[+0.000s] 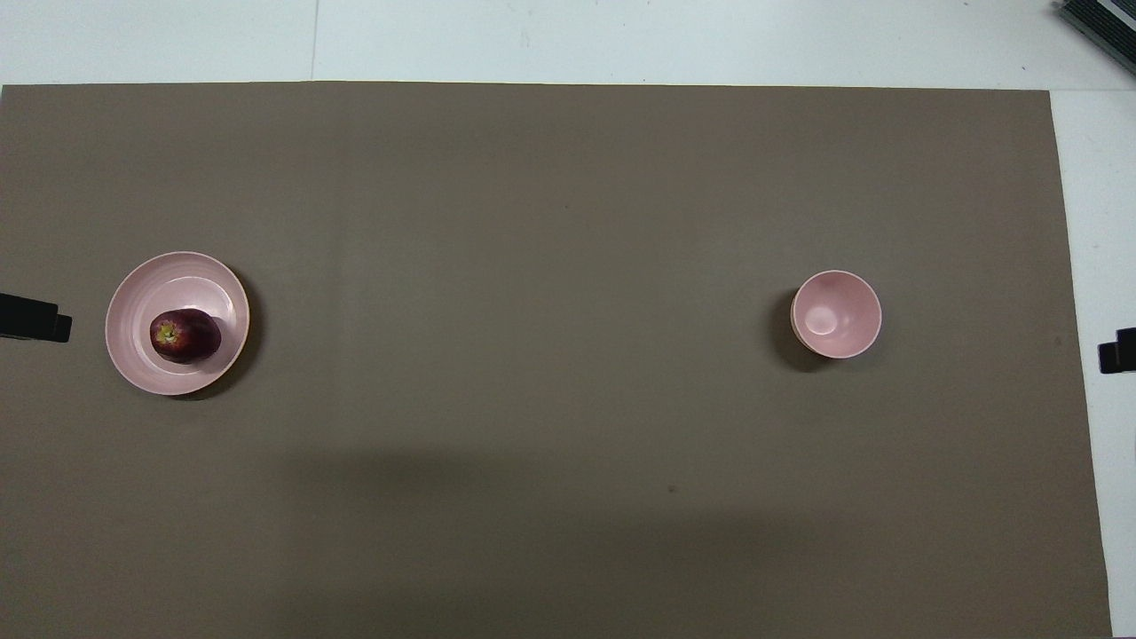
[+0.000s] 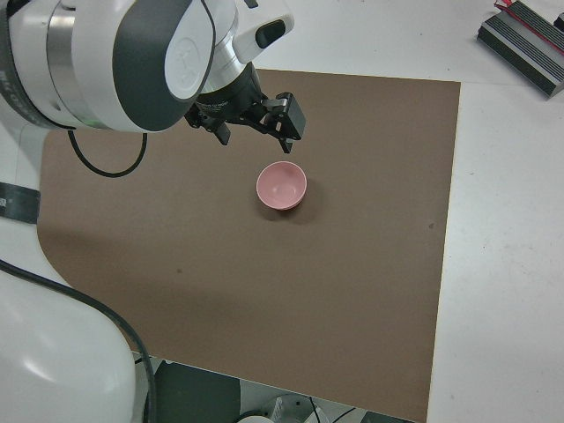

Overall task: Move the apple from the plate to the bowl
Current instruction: 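Reach the left gripper over the pink plate to the red apple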

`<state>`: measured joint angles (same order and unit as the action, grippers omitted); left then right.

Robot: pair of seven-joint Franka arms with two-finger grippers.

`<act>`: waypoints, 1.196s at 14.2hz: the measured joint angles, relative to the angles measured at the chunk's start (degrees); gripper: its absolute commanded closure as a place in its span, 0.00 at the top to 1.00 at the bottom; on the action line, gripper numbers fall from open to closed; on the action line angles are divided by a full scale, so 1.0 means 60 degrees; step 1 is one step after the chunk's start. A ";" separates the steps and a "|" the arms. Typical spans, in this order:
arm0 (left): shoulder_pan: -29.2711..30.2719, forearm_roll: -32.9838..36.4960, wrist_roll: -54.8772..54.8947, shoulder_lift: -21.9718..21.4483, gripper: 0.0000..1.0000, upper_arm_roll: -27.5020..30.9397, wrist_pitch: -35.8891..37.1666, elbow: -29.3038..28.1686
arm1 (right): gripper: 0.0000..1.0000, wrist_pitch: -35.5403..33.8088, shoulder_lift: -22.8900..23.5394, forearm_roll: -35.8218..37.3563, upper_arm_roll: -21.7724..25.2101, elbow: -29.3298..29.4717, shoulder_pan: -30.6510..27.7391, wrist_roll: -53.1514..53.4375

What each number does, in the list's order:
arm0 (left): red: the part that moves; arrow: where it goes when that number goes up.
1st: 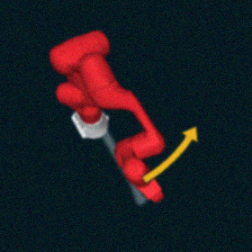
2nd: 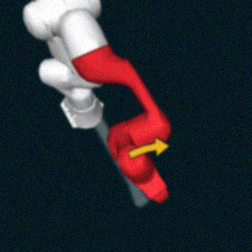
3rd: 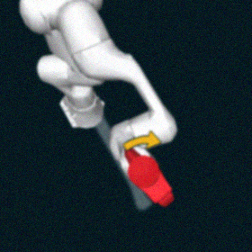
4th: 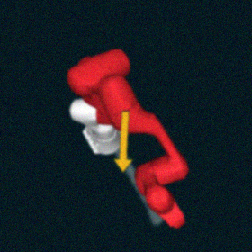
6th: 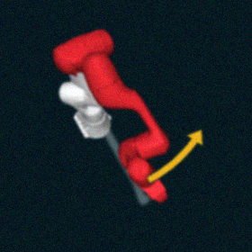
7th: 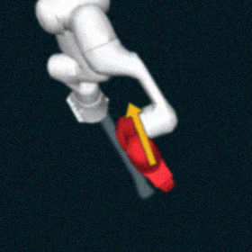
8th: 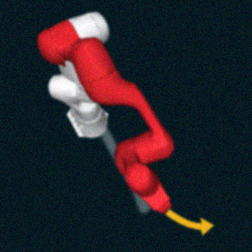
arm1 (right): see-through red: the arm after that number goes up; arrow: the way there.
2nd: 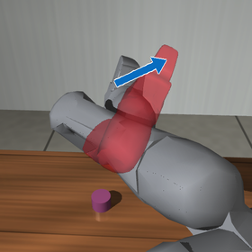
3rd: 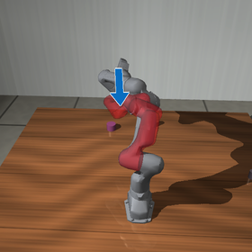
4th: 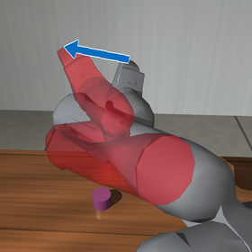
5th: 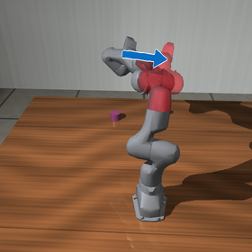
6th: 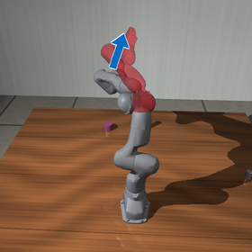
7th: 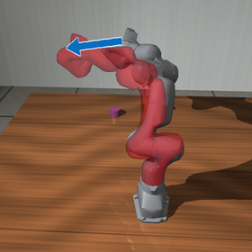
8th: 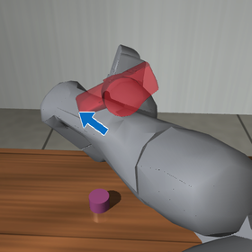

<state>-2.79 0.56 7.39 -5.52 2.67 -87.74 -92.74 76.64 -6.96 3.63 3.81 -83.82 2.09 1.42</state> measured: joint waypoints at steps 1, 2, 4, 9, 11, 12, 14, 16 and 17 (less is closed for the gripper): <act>0.0001 0.0000 0.0043 -0.0013 1.00 0.0016 -0.0282 -0.0300 | 1.00 0.0000 0.0000 0.0000 0.0016 0.0000 -0.0002 0.0000; 0.0003 0.0000 0.0066 -0.0012 1.00 0.0030 -0.0595 -0.0623 | 1.00 0.0000 0.0000 0.0000 0.0035 0.0000 -0.0003 0.0000; 0.0018 0.0000 0.0098 0.0006 1.00 0.0057 -0.1567 -0.1455 | 1.00 0.0001 0.0000 -0.0003 0.0046 0.0000 0.0003 0.0000; 0.0256 0.0000 0.0465 0.0022 1.00 0.0151 -0.3299 -0.3036 | 1.00 0.0002 0.0000 -0.0011 -0.0098 0.0000 0.0118 0.0000; 0.0399 0.0000 0.0553 0.0035 1.00 0.0169 -0.3940 -0.3566 | 1.00 0.0002 0.0000 -0.0083 -0.0102 -0.0003 0.0121 0.0000; 0.0444 0.0000 0.0557 0.0055 1.00 0.0179 -0.4278 -0.3816 | 1.00 0.0002 -0.0001 -0.0251 -0.0103 -0.0022 0.0122 0.0000; 0.0557 -0.0031 0.0563 0.0132 1.00 0.0185 -0.4625 -0.4125 | 1.00 0.0002 0.0001 -0.0446 -0.0101 -0.0154 0.0122 0.0045; 0.0631 -0.0070 0.0571 0.0333 1.00 0.0187 -0.5094 -0.4349 | 1.00 0.0004 0.0005 -0.0548 -0.0101 -0.0342 0.0121 0.0047; 0.0643 -0.0075 0.0572 0.0497 1.00 0.0187 -0.5425 -0.4495 | 1.00 0.0012 0.0005 -0.0620 -0.0102 -0.0395 0.0122 0.0047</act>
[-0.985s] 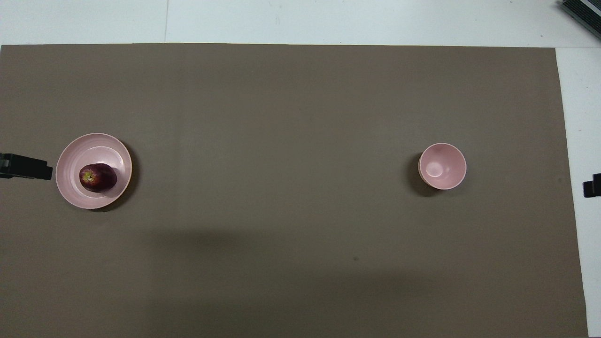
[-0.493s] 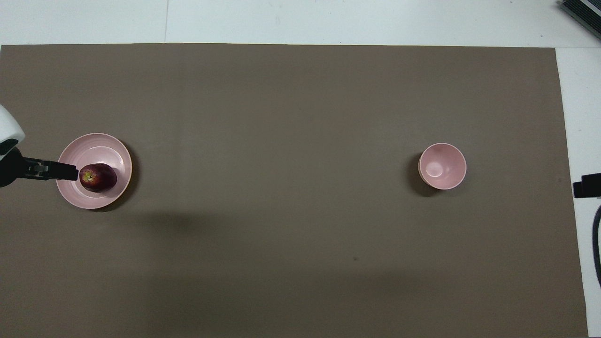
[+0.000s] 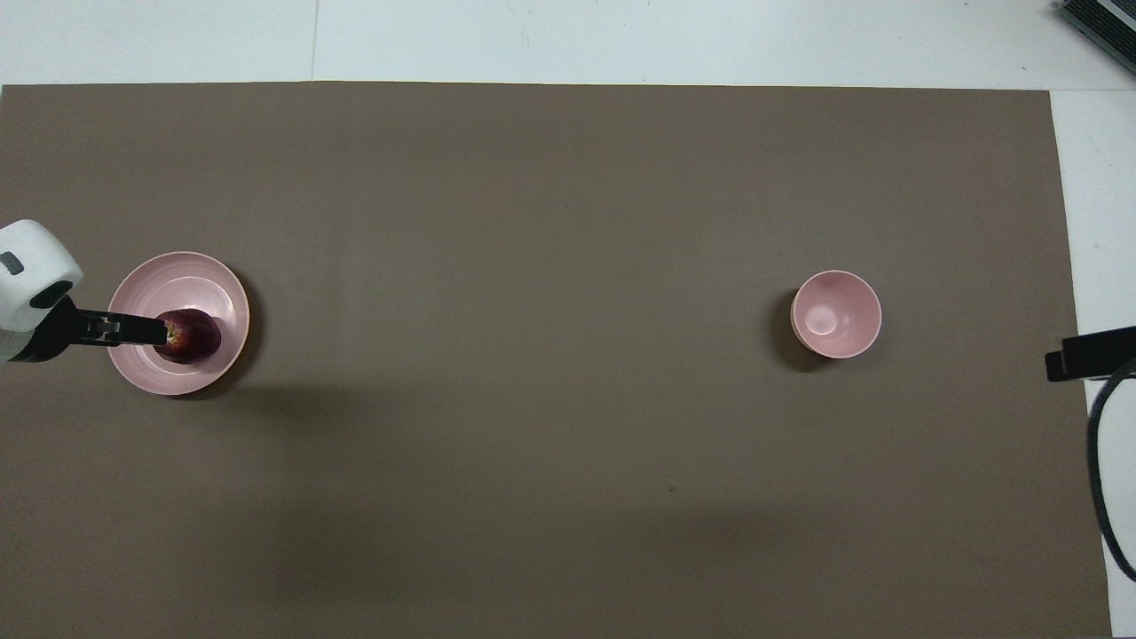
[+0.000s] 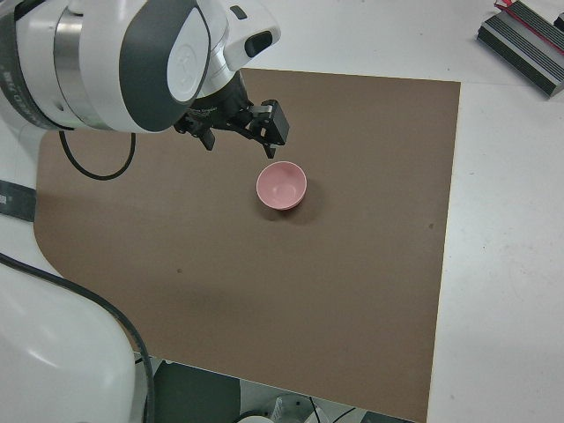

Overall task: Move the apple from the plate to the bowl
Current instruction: 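Reach the left gripper over the pink plate to the red apple, then close the left gripper on the red apple on the plate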

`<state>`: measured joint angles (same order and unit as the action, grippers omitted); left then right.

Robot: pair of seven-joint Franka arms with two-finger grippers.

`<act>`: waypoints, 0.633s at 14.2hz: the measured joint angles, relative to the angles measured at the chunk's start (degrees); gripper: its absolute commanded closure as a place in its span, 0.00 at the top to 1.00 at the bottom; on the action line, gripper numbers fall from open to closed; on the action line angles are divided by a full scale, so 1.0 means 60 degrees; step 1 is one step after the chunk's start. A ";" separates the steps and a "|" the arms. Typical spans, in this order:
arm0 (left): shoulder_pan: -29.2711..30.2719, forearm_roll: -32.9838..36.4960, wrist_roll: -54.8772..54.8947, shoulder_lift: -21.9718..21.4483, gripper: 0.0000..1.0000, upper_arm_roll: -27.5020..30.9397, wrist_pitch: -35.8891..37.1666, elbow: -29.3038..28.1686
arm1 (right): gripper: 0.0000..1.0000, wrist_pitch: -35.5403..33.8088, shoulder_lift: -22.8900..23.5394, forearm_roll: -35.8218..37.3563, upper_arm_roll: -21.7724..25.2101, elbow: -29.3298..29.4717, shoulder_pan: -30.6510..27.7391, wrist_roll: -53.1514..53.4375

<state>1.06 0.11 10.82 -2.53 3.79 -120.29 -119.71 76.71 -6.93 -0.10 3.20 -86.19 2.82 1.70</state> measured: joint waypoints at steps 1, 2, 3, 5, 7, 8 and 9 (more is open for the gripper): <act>0.0000 -0.0002 0.0000 0.0180 1.00 -0.0002 -0.0338 -0.0145 | 1.00 0.0017 0.0000 -0.0043 0.0000 -0.0029 0.0000 0.0000; 0.0000 -0.0003 0.0000 0.0374 1.00 -0.0004 -0.0761 -0.0312 | 1.00 0.0045 0.0000 -0.0070 -0.0004 -0.0049 0.0001 0.0000; 0.0000 -0.0007 0.0000 0.0559 1.00 -0.0004 -0.1165 -0.0461 | 1.00 0.0069 0.0000 -0.0094 -0.0016 -0.0064 0.0010 0.0000; 0.0005 -0.0022 0.0000 0.0861 1.00 -0.0003 -0.1589 -0.0642 | 1.00 0.0099 0.0000 -0.0108 -0.0044 -0.0084 0.0077 0.0000; 0.0023 -0.0029 0.0000 0.1105 1.00 0.0002 -0.1902 -0.0722 | 1.00 0.0140 0.0000 -0.0108 -0.0050 -0.0096 0.0099 0.0000; 0.0035 -0.0030 0.0000 0.1191 1.00 0.0006 -0.2054 -0.0786 | 1.00 0.0180 0.0000 -0.0108 -0.0050 -0.0099 0.0099 0.0000; 0.0052 -0.0033 0.0000 0.1255 0.92 0.0010 -0.2185 -0.0871 | 1.00 0.0248 0.0000 -0.0108 -0.0050 -0.0102 0.0099 0.0000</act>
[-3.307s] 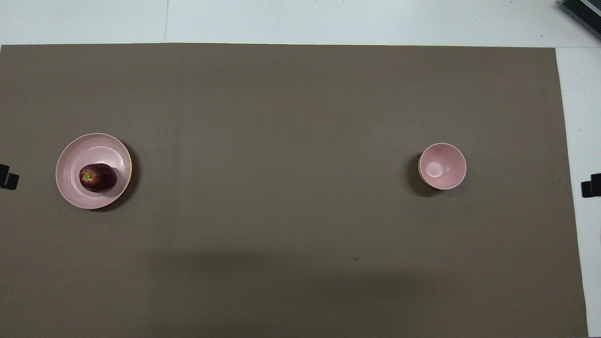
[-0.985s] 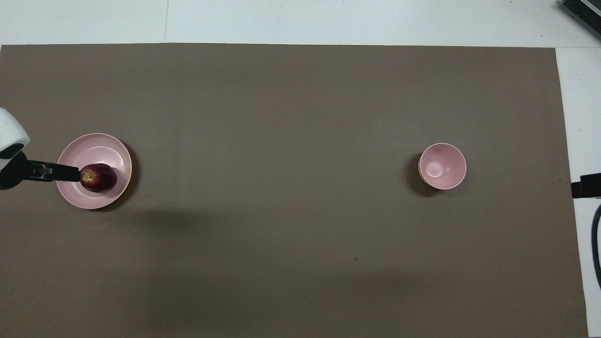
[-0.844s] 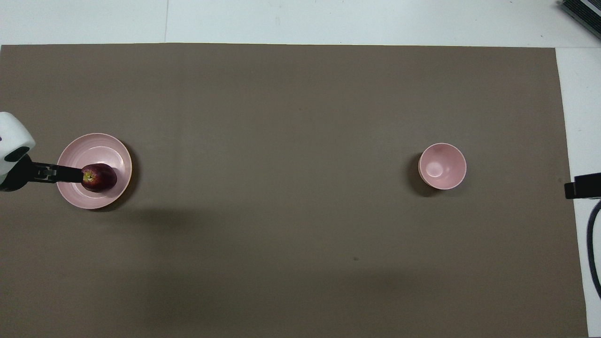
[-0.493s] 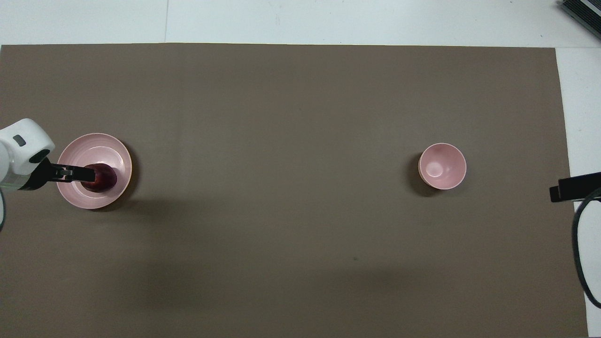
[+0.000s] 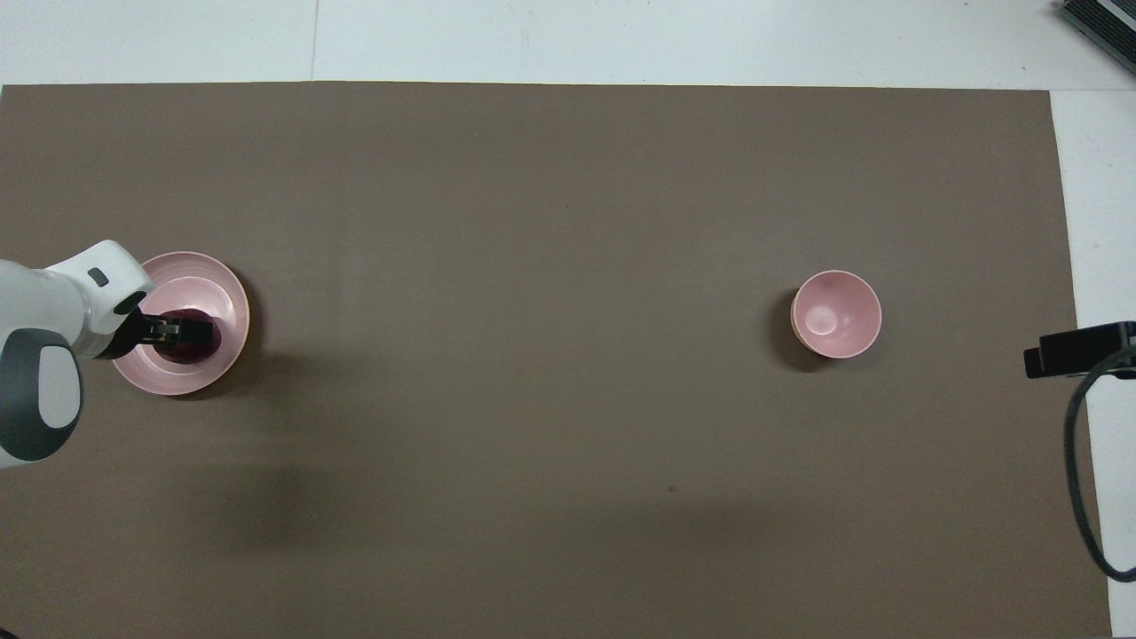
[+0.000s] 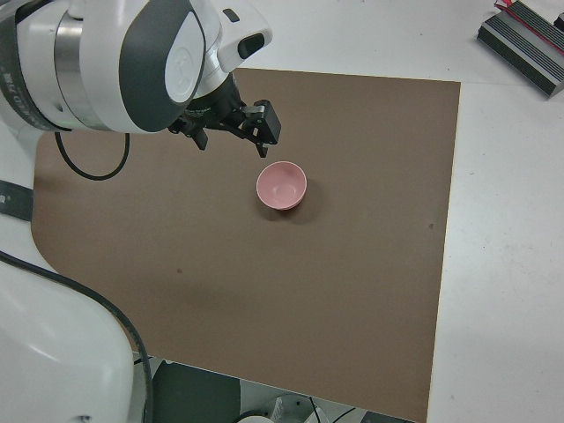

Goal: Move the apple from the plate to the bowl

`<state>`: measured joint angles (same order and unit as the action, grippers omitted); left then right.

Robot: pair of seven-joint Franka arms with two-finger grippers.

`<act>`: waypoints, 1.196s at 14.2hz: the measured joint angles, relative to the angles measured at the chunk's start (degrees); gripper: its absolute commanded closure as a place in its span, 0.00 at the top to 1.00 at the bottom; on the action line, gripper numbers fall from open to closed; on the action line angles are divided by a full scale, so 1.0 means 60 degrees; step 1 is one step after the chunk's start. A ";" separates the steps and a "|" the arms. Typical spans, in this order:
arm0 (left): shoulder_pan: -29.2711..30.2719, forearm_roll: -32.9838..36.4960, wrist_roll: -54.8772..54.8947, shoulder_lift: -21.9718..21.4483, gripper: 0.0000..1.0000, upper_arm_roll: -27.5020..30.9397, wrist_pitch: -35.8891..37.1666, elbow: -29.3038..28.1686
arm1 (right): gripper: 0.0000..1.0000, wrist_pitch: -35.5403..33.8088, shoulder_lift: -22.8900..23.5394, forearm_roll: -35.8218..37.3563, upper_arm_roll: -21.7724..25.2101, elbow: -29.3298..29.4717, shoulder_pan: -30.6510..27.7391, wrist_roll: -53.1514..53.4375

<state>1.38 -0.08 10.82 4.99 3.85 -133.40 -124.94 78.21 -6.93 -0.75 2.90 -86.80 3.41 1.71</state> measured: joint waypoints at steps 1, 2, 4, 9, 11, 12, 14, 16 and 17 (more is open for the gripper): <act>0.0044 -0.0002 0.0000 0.0039 0.73 -0.0001 -0.0068 -0.0052 | 1.00 0.0088 0.0000 0.0000 0.0000 -0.0008 0.0000 0.0000; 0.0092 -0.0003 0.0000 0.0048 0.55 -0.0004 -0.0108 -0.0078 | 1.00 0.0122 0.0000 0.0000 0.0000 -0.0015 0.0000 0.0000; 0.0123 -0.0009 0.0000 0.0030 0.14 -0.0002 -0.0136 -0.0076 | 1.00 0.0125 0.0000 0.0000 0.0000 -0.0019 0.0000 0.0000; 0.0114 -0.0009 0.0003 0.0016 0.00 -0.0067 -0.0166 0.0012 | 1.00 0.0125 0.0000 0.0000 0.0000 -0.0024 0.0000 0.0000; 0.0075 -0.0011 0.0003 -0.0112 0.00 -0.0183 0.0024 0.0220 | 1.00 0.0125 0.0000 -0.0001 0.0000 -0.0027 0.0000 0.0000; 0.0008 -0.0014 0.0003 -0.0294 0.00 -0.0259 0.0298 0.0328 | 1.00 0.0125 -0.0001 -0.0001 -0.0001 -0.0041 0.0000 0.0000; -0.0346 -0.0083 -0.0158 -0.0890 0.00 -0.0325 0.0886 0.0460 | 1.00 0.0125 -0.0001 -0.0156 -0.0008 -0.0199 0.0011 0.0000; -0.0921 -0.0525 -0.0748 -0.1462 0.00 -0.0355 0.1419 0.0463 | 1.00 0.0125 0.0002 -0.0374 -0.0014 -0.0423 0.0101 0.0000; -0.1288 -0.0737 -0.1122 -0.1619 0.00 -0.0372 0.1542 0.0456 | 1.00 0.0125 0.0001 -0.0411 -0.0015 -0.0495 0.0148 0.0012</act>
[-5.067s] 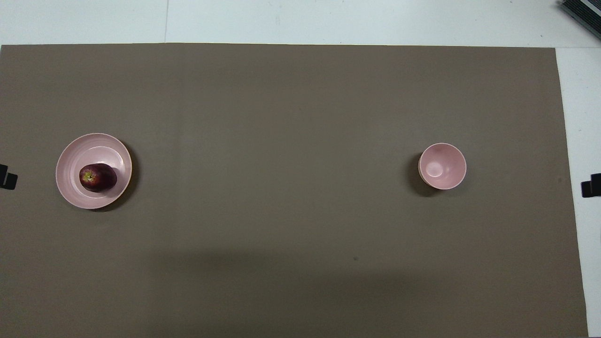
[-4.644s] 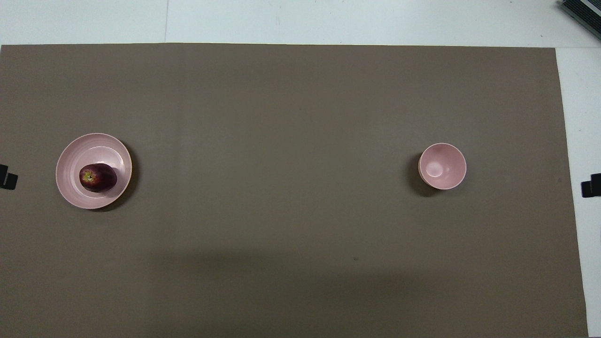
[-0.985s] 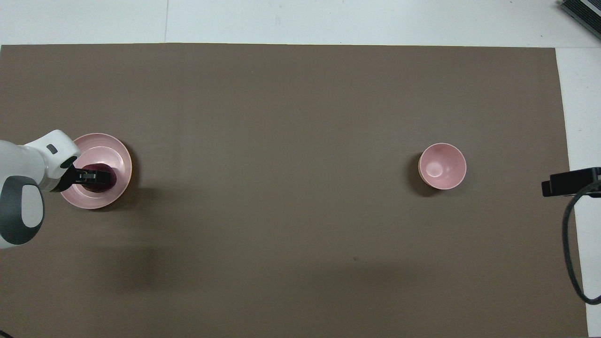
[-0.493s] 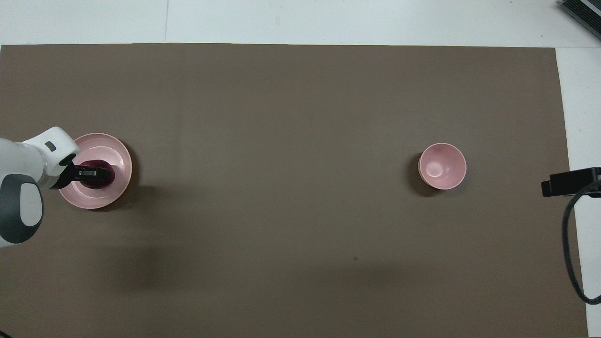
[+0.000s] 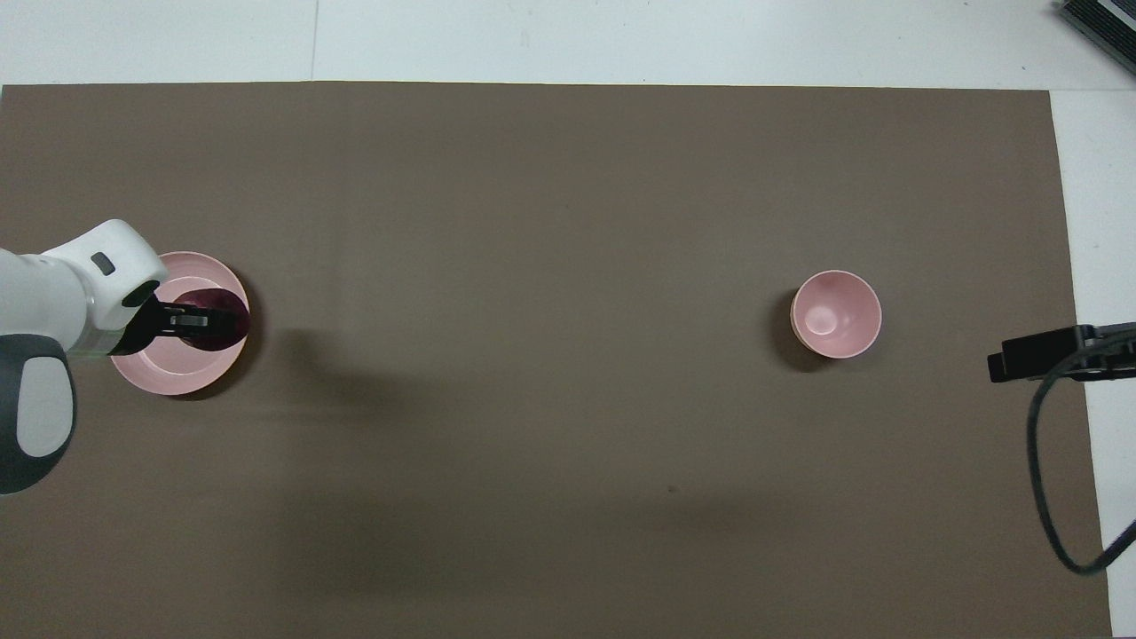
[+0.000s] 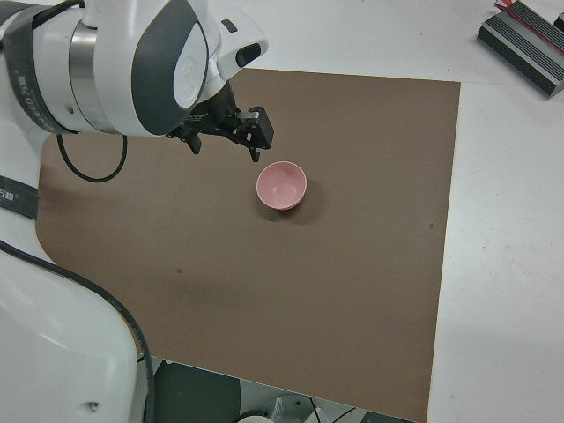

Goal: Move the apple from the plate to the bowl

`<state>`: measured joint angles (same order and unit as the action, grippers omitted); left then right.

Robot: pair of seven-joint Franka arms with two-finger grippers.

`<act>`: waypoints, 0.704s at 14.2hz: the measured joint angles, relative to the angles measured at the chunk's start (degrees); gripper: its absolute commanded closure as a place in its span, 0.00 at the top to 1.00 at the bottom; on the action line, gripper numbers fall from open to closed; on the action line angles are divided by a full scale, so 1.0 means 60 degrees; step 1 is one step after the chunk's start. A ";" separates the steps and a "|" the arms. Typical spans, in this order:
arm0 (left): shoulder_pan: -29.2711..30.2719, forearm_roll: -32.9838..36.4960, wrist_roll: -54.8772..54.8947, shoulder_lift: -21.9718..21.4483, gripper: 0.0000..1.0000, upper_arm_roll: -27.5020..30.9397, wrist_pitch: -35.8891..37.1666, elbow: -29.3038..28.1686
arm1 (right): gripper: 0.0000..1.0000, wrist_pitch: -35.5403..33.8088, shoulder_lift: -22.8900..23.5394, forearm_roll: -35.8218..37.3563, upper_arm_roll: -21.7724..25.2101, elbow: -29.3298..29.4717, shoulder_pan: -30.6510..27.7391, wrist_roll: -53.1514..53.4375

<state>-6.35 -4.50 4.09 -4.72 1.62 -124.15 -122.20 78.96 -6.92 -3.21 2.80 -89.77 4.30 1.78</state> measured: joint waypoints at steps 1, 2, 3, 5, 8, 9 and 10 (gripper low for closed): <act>-0.0416 -0.0100 -0.0459 -0.0081 0.00 -0.0014 0.0040 -0.0009 | 1.00 0.0000 0.0001 -0.0007 -0.0003 -0.0068 0.0022 0.0034; -0.0854 -0.0178 -0.0922 -0.0095 0.00 -0.0030 0.0040 -0.0015 | 1.00 0.0000 0.0000 -0.0025 -0.0003 -0.0136 0.0024 0.0088; -0.1263 -0.0364 -0.1322 -0.0087 0.00 -0.0052 0.0037 -0.0018 | 1.00 0.0013 0.0000 -0.0102 -0.0003 -0.0217 0.0023 0.0165; -0.2070 -0.1331 -0.1970 -0.0085 0.00 -0.0075 0.0019 -0.0007 | 1.00 0.0374 0.0003 -0.0543 -0.0001 -0.0524 0.0067 0.0533; -0.3174 -0.2337 -0.3030 -0.0090 0.00 -0.0083 -0.0090 0.0127 | 1.00 0.1196 0.0051 -0.1044 -0.0011 -0.1032 0.0590 0.2026; -0.3568 -0.2555 -0.3505 -0.0090 0.00 -0.0088 -0.0308 0.0179 | 1.00 0.1321 0.0106 -0.1364 -0.0020 -0.1139 0.0776 0.2665; -0.3940 -0.2774 -0.3941 -0.0090 0.00 -0.0093 -0.0649 0.0205 | 1.00 0.1381 0.0175 -0.1723 -0.0026 -0.1217 0.0888 0.3218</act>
<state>-29.99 -21.15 -19.56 -5.26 1.06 -128.05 -120.97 87.24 -5.88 -13.55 2.65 -97.07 9.63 21.08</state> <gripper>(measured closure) 0.335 0.000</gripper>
